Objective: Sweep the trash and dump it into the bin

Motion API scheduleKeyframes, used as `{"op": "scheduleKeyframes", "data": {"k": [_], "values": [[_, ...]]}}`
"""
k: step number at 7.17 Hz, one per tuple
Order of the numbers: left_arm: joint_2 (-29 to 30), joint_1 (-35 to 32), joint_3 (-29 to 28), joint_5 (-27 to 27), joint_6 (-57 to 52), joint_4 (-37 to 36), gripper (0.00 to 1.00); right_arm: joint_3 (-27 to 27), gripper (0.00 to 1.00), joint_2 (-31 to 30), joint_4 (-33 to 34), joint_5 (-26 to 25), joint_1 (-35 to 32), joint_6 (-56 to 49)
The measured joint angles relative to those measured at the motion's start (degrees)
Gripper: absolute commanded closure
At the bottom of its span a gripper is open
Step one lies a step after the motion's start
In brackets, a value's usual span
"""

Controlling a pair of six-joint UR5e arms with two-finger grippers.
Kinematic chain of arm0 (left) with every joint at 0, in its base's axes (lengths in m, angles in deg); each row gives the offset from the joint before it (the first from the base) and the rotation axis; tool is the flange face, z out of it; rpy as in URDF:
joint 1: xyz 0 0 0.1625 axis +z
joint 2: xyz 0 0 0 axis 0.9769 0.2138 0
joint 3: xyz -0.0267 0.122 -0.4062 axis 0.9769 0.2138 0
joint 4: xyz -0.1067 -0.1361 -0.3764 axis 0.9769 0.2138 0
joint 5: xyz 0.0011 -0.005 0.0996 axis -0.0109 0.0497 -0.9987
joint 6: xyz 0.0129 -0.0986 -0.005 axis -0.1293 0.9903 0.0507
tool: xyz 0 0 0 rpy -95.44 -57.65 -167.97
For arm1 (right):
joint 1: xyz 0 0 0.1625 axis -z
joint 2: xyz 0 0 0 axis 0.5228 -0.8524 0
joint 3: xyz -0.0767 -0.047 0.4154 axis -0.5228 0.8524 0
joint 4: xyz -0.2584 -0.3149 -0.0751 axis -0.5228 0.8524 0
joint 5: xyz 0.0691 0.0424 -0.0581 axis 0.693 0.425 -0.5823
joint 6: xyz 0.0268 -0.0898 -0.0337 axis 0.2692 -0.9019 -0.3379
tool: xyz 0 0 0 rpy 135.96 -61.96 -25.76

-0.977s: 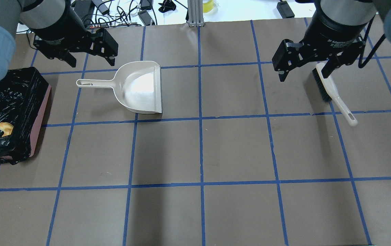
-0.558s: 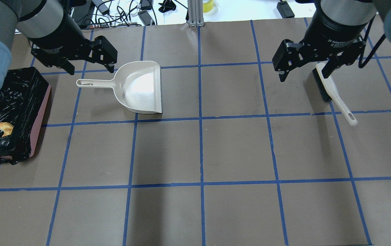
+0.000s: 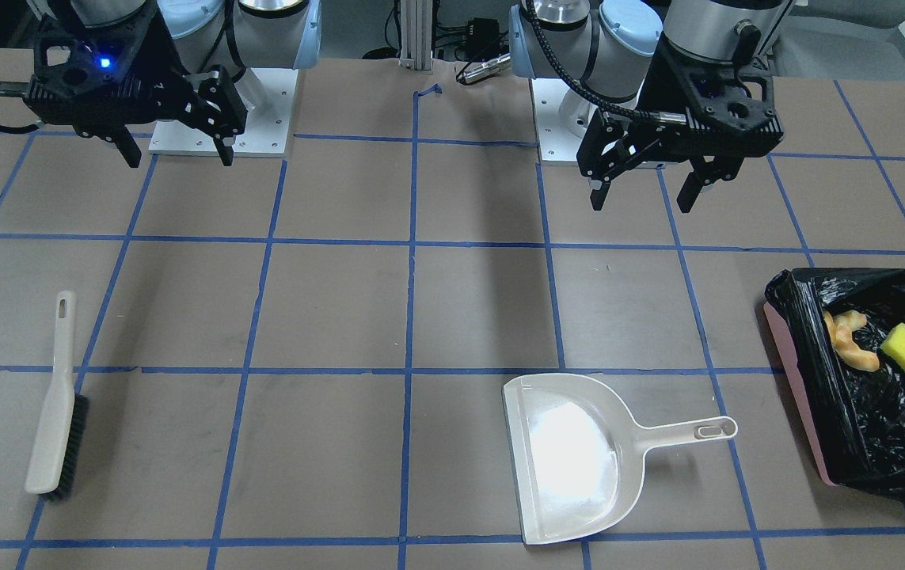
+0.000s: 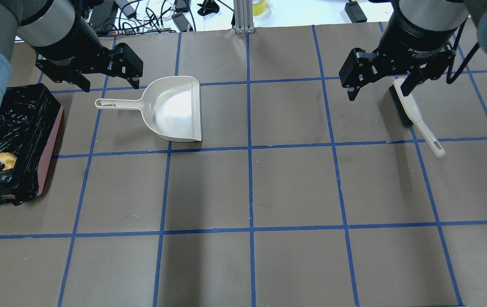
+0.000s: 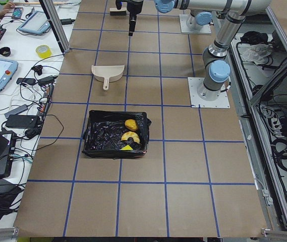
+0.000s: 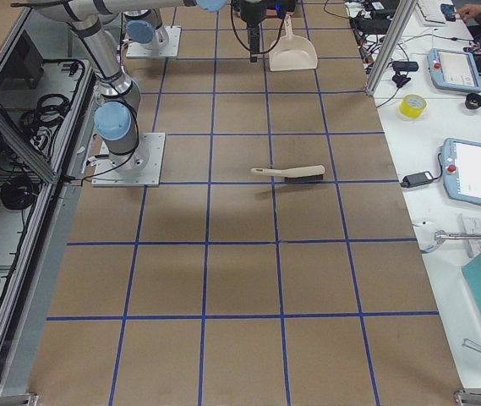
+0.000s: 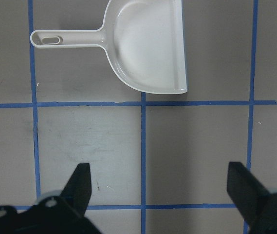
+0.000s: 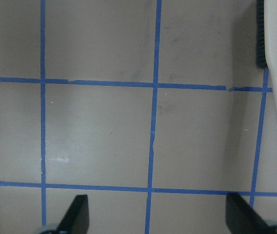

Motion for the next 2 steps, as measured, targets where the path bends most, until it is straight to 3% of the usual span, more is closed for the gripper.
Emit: {"op": "scheduleKeyframes", "data": {"k": [2], "values": [[-0.3, 0.0, -0.2, -0.1, 0.0, -0.1, 0.0, 0.0, 0.0, 0.0, 0.2, 0.0, 0.2, 0.0]]}}
